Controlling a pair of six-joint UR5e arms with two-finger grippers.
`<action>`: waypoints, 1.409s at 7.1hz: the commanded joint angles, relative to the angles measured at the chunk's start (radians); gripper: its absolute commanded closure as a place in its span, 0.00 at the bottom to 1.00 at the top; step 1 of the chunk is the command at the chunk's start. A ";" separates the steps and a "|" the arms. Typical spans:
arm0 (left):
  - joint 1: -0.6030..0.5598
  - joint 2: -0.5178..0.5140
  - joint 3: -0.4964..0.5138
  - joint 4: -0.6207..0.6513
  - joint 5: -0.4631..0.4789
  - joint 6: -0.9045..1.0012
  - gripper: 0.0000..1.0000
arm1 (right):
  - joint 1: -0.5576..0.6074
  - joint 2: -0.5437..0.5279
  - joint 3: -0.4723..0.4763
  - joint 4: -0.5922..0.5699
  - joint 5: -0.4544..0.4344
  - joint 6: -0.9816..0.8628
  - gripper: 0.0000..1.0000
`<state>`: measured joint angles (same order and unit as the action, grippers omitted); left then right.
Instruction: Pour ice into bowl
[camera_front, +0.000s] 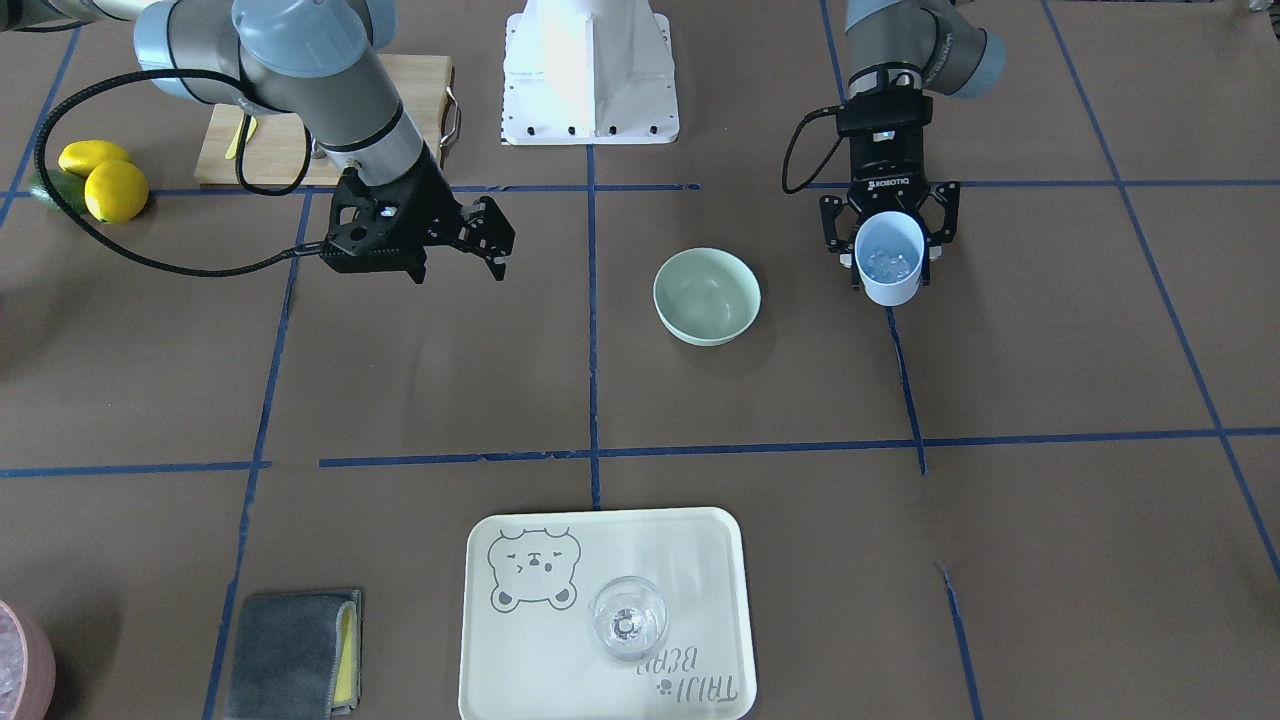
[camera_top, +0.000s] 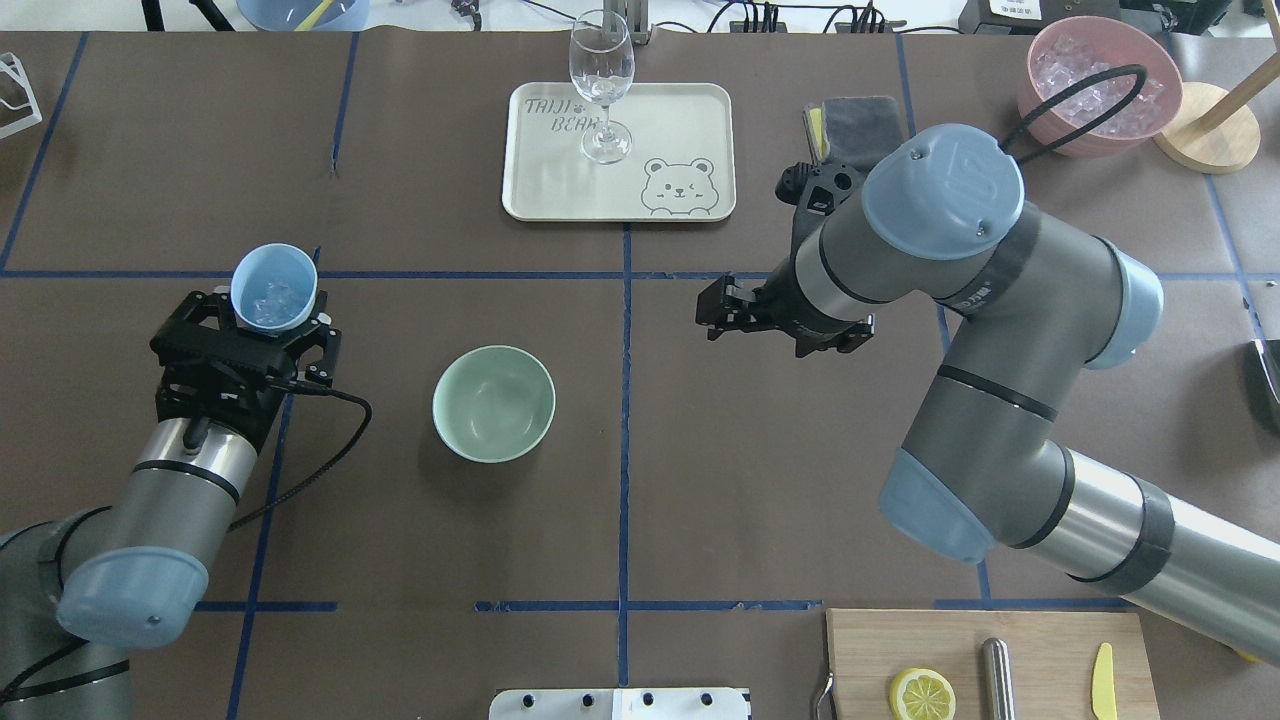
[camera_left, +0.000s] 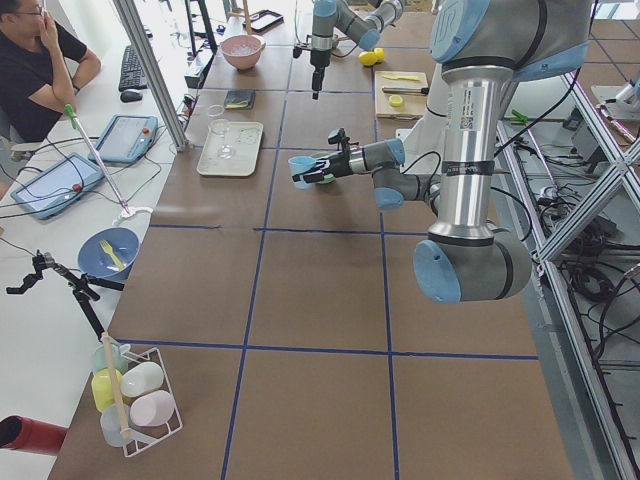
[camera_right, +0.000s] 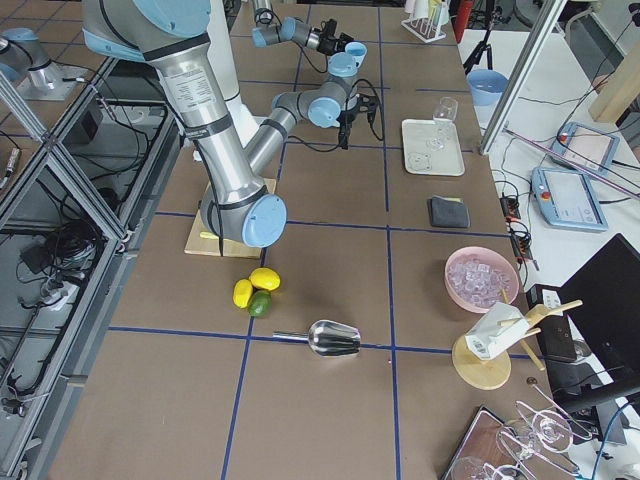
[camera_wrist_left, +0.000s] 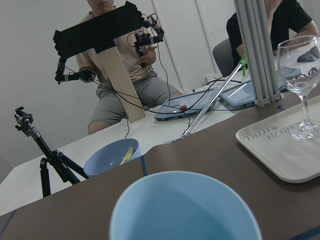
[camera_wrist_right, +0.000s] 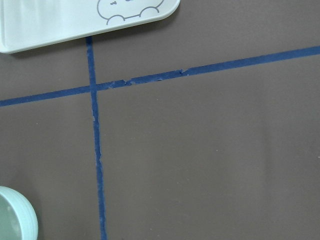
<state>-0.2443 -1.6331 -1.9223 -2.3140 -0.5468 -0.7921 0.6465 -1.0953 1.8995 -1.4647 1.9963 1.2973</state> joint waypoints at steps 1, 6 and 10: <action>0.043 -0.094 -0.017 0.021 0.015 -0.172 1.00 | 0.010 -0.029 0.021 0.001 0.006 -0.018 0.00; 0.082 -0.292 0.032 0.643 0.022 -0.084 1.00 | 0.012 -0.122 0.024 0.105 0.004 -0.039 0.00; 0.088 -0.289 0.045 0.772 0.186 0.285 1.00 | 0.012 -0.117 0.023 0.109 0.001 -0.027 0.00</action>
<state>-0.1567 -1.9241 -1.8856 -1.5497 -0.4050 -0.6340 0.6571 -1.2156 1.9227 -1.3569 1.9985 1.2663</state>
